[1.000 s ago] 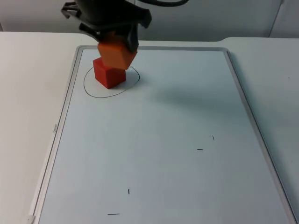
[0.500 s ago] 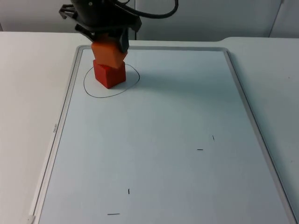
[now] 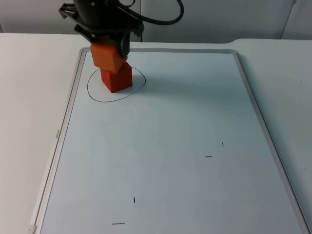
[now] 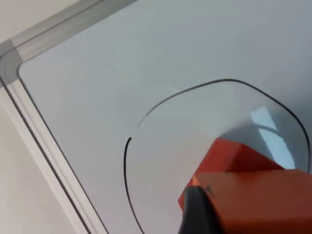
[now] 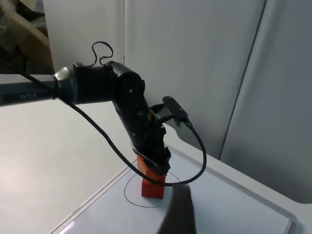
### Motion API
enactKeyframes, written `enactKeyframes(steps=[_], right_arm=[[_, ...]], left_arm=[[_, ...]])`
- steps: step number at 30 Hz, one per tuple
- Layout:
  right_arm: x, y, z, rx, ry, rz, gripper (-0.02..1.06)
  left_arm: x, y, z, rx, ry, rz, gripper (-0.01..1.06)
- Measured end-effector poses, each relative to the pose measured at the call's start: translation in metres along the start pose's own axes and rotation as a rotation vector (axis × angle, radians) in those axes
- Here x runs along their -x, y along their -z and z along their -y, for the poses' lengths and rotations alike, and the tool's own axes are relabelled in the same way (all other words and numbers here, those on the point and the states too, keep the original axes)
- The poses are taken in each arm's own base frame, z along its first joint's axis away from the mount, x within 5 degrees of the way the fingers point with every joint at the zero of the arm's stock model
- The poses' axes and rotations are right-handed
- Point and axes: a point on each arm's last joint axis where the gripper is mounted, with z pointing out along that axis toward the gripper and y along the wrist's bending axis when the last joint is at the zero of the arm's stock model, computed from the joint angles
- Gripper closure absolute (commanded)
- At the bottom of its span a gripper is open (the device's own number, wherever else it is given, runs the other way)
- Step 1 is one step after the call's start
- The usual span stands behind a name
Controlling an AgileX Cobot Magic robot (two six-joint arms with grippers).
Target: Pick up one cube with the left hand and another cube with the right hand. First place the cube in the right hand at the target position, then stack the cube in the left hand on top.
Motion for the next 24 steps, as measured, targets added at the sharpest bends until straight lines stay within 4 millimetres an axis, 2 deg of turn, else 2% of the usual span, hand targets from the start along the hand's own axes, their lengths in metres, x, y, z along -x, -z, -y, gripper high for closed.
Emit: enactKeyframes(steps=[3, 4, 6, 7, 9, 10, 11, 13, 14, 24], right_arm=[[0.0, 0.0, 0.0, 0.0, 0.0, 0.0, 0.38], [0.0, 0.0, 0.0, 0.0, 0.0, 0.0, 0.38], [0.0, 0.0, -0.0001, 0.002, -0.002, 0.0, 0.38], [0.0, 0.0, -0.0001, 0.002, -0.002, 0.0, 0.38], [0.0, 0.0, -0.0001, 0.002, -0.002, 0.0, 0.38], [0.0, 0.0, -0.0001, 0.002, -0.002, 0.0, 0.38], [0.0, 0.0, -0.0001, 0.002, -0.002, 0.0, 0.38], [0.0, 0.0, -0.0001, 0.002, -0.002, 0.0, 0.38], [0.0, 0.0, -0.0001, 0.002, -0.002, 0.0, 0.38], [0.0, 0.0, -0.0001, 0.002, -0.002, 0.0, 0.38]], left_arm=[[0.0003, -0.0027, -0.0003, 0.0, -0.002, 0.002, 1.02], [0.0006, -0.0027, -0.0004, 0.001, -0.002, 0.004, 0.99], [0.0005, -0.0031, -0.0002, -0.001, -0.001, 0.004, 0.84], [0.0004, -0.0038, -0.0003, -0.001, 0.0, 0.005, 0.84], [0.0006, -0.0038, 0.0, -0.004, 0.0, 0.007, 0.65], [0.0006, -0.0038, 0.0, -0.004, 0.0, 0.007, 0.47], [0.0008, -0.0042, 0.0001, -0.006, 0.001, 0.009, 0.47], [0.0013, -0.0053, 0.0016, -0.023, 0.005, 0.016, 0.3], [0.0013, -0.0053, 0.0016, -0.023, 0.005, 0.016, 0.25], [0.001, -0.0073, 0.0034, -0.044, 0.007, 0.017, 0.25]])
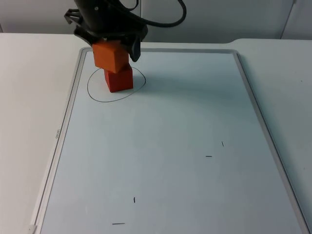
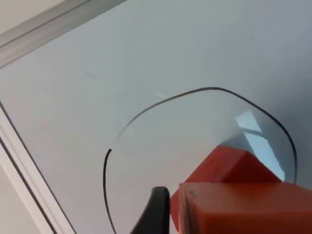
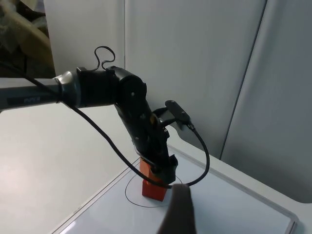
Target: Pick up one cube with the left hand and another cube with the right hand. First place the cube in the right hand at the target position, then stack the cube in the left hand on top.
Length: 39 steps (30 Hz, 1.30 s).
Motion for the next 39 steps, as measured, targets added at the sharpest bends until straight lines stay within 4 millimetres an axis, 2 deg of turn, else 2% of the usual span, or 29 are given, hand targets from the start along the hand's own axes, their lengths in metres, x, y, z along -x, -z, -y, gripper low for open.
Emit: enactKeyframes(steps=[21, 26, 29, 31, 32, 36, 37, 39], right_arm=[[0.0, 0.0, 0.0, 0.0, 0.0, 0.0, 0.38], [0.0, 0.0, 0.0, 0.0, 0.001, 0.0, 0.32], [0.0, 0.0, 0.0, 0.0, 0.002, 0.0, 0.31], [0.001, 0.0, 0.0, 0.0, 0.002, 0.008, 0.31], [0.001, 0.0, 0.0, 0.0, 0.002, 0.008, 0.31], [0.005, 0.0, 0.0, 0.001, 0.012, 0.056, 0.31], [0.005, 0.0, 0.0, 0.001, 0.012, 0.056, 0.31], [0.007, 0.0, 0.0, 0.001, 0.014, 0.077, 0.31]], left_arm=[[-0.002, 0.0, 0.007, -0.071, 0.038, -0.023, 0.25], [0.004, 0.018, 0.008, -0.068, 0.03, 0.005, 0.25], [0.016, 0.055, 0.013, -0.066, 0.011, 0.066, 0.25], [0.025, 0.09, 0.017, -0.069, -0.005, 0.114, 0.25], [0.025, 0.09, 0.017, -0.069, -0.005, 0.114, 0.25], [0.035, 0.163, 0.032, -0.114, -0.042, 0.237, 0.25], [0.035, 0.163, 0.032, -0.114, -0.042, 0.237, 0.25], [0.035, 0.202, 0.04, -0.137, -0.067, 0.311, 0.25]])
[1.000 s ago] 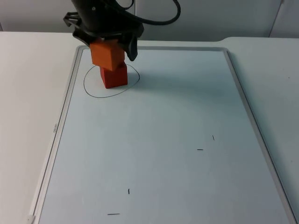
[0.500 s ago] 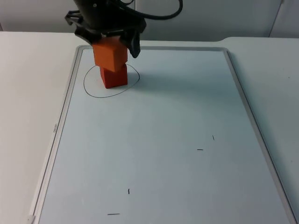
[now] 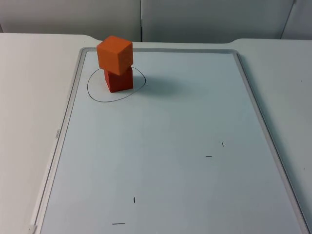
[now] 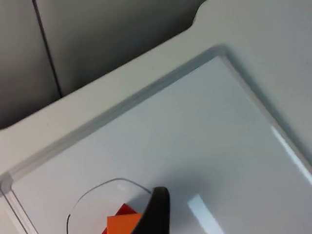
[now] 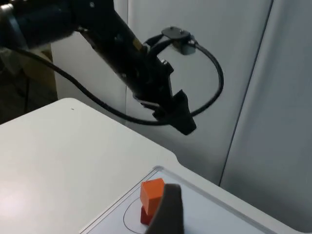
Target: Pick up one cube with the left hand and another cube with the right hand. First place the cube in the right hand at the target position, then stack the cube in the left hand on top.
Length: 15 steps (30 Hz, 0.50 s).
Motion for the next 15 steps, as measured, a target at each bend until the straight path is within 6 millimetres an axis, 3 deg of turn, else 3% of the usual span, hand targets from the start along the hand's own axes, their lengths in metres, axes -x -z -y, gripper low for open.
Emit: enactKeyframes(steps=[2, 3, 6, 11, 15], right_arm=[[0.001, 0.0, 0.0, 0.0, 0.002, 0.009, 0.31], [0.001, 0.0, 0.0, 0.0, 0.002, 0.009, 0.31], [0.002, 0.0, 0.0, 0.0, 0.002, 0.023, 0.31], [0.003, 0.0, 0.0, 0.0, 0.004, 0.03, 0.31], [0.003, 0.002, 0.0, 0.002, 0.006, 0.035, 0.31]], left_arm=[[0.007, 0.026, 0.01, -0.004, -0.024, 0.049, 0.25], [0.007, 0.026, 0.01, -0.004, -0.024, 0.049, 0.25], [0.015, 0.068, 0.033, -0.013, -0.085, 0.13, 0.25], [0.018, 0.092, 0.062, -0.042, -0.148, 0.177, 0.25], [0.018, 0.127, 0.1, -0.076, -0.245, 0.24, 0.25]])
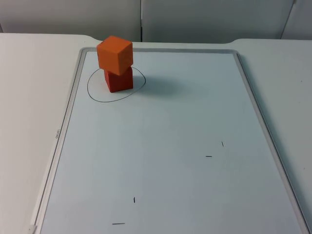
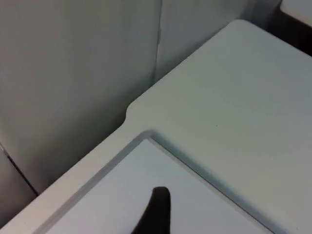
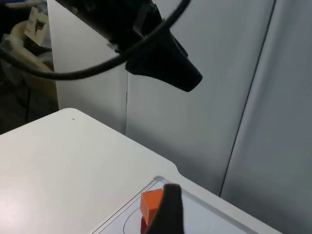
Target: Pick up one cube with the left hand and another cube with the right hand. First place the cube in the right hand at the target position, then stack the cube in the left hand on top.
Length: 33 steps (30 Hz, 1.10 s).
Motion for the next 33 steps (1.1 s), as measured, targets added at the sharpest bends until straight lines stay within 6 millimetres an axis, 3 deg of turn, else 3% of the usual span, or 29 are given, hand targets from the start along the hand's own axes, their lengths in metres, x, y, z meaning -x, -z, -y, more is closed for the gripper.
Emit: enactKeyframes(steps=[1, 5, 6, 8, 10, 11, 14, 15, 19, 20, 23, 24, 27, 29, 30, 32, 33], right_arm=[[0.0, 0.0, 0.0, 0.0, 0.0, 0.0, 0.31], [0.002, 0.018, 0.001, 0.003, 0.013, 0.036, 0.31], [0.002, 0.018, 0.001, 0.003, 0.013, 0.036, 0.31], [0.002, 0.034, 0.001, 0.024, 0.015, 0.049, 0.31], [0.0, 0.051, 0.0, 0.052, 0.011, 0.067, 0.31], [0.0, 0.051, 0.0, 0.052, 0.011, 0.067, 0.31], [-0.019, 0.062, -0.005, 0.083, 0.017, 0.053, 0.31], [-0.019, 0.062, -0.005, 0.083, 0.017, 0.053, 0.31], [-0.055, 0.056, -0.012, 0.111, 0.014, -0.043, 0.31], [-0.055, 0.056, -0.012, 0.111, 0.014, -0.043, 0.31], [-0.078, 0.056, -0.017, 0.14, -0.011, -0.087, 0.31], [-0.078, 0.056, -0.017, 0.14, -0.011, -0.087, 0.31], [-0.095, 0.062, -0.021, 0.155, -0.027, -0.101, 0.31], [-0.1, 0.064, -0.021, 0.158, -0.029, -0.106, 0.31], [-0.108, 0.067, -0.023, 0.163, -0.033, -0.112, 0.31], [-0.119, 0.072, -0.025, 0.173, -0.048, -0.122, 0.31], [-0.119, 0.072, -0.025, 0.173, -0.048, -0.122, 0.31]], left_arm=[[0.0, 0.0, 0.0, 0.0, 0.0, 0.0, 0.25], [0.009, 0.049, 0.016, 0.056, -0.057, 0.063, 0.25], [0.009, 0.049, 0.016, 0.056, -0.057, 0.063, 0.25], [0.006, 0.078, 0.021, 0.103, -0.078, 0.078, 0.25], [-0.002, 0.102, 0.028, 0.13, -0.088, 0.077, 0.25], [-0.002, 0.102, 0.028, 0.13, -0.088, 0.077, 0.25], [-0.031, 0.135, 0.042, 0.141, -0.107, 0.031, 0.25], [-0.031, 0.135, 0.042, 0.141, -0.107, 0.031, 0.25], [-0.087, 0.159, 0.057, 0.162, -0.099, 0.036, 0.25], [-0.087, 0.159, 0.057, 0.162, -0.099, 0.036, 0.25], [-0.131, 0.171, 0.068, 0.18, -0.092, 0.069, 0.25], [-0.131, 0.171, 0.068, 0.18, -0.092, 0.069, 0.25], [-0.189, 0.18, 0.079, 0.198, -0.091, 0.072, 0.25], [-0.198, 0.181, 0.081, 0.202, -0.092, 0.069, 0.25], [-0.223, 0.181, 0.085, 0.204, -0.078, 0.054, 0.25], [-0.251, 0.187, 0.091, 0.212, -0.05, 0.071, 0.25], [-0.251, 0.187, 0.091, 0.212, -0.05, 0.071, 0.25]])
